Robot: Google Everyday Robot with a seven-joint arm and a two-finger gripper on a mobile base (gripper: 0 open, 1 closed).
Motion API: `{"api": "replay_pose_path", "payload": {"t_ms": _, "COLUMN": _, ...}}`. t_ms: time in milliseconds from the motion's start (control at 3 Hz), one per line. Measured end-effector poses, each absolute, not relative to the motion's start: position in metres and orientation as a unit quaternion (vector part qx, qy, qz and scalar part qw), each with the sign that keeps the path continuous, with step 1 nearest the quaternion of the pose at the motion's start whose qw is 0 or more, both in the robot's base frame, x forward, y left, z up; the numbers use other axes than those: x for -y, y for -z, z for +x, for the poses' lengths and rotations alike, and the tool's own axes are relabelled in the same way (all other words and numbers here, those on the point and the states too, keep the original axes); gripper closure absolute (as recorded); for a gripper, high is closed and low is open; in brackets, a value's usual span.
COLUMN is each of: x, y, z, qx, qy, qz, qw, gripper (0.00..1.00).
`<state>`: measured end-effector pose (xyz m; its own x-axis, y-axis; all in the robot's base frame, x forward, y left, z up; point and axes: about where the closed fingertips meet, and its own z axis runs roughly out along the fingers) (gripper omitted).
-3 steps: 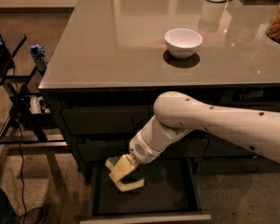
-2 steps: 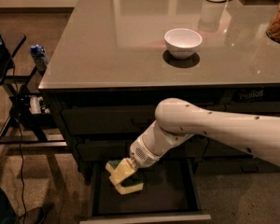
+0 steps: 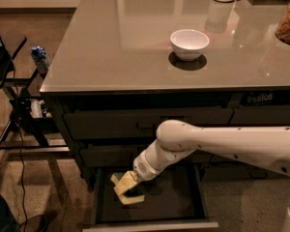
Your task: Place sponge into bottom drawer
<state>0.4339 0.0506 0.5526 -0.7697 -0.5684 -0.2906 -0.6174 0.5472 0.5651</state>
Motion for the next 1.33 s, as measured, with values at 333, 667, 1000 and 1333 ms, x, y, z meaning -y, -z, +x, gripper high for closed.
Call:
{"api": "replay_pose_path", "payload": {"t_ms": 333, "x": -0.054, "y": -0.513, "z": 0.441, "qx": -0.887, "qy": -0.332, "qz": -0.32, "qw": 0.03, "gripper": 1.0}}
{"api": "replay_pose_path", "payload": {"t_ms": 667, "x": -0.058, "y": -0.473, "z": 0.442, "qx": -0.894, "qy": -0.334, "qz": -0.297, "qw": 0.01, "gripper": 1.0}}
{"api": "replay_pose_path", "payload": {"t_ms": 1000, "x": -0.059, "y": -0.47, "z": 0.441, "qx": -0.893, "qy": -0.338, "qz": -0.296, "qw": 0.006, "gripper": 1.0}}
{"api": "replay_pose_path", "payload": {"t_ms": 1333, "x": -0.062, "y": -0.435, "z": 0.439, "qx": -0.892, "qy": -0.356, "qz": -0.277, "qw": 0.001, "gripper": 1.0}}
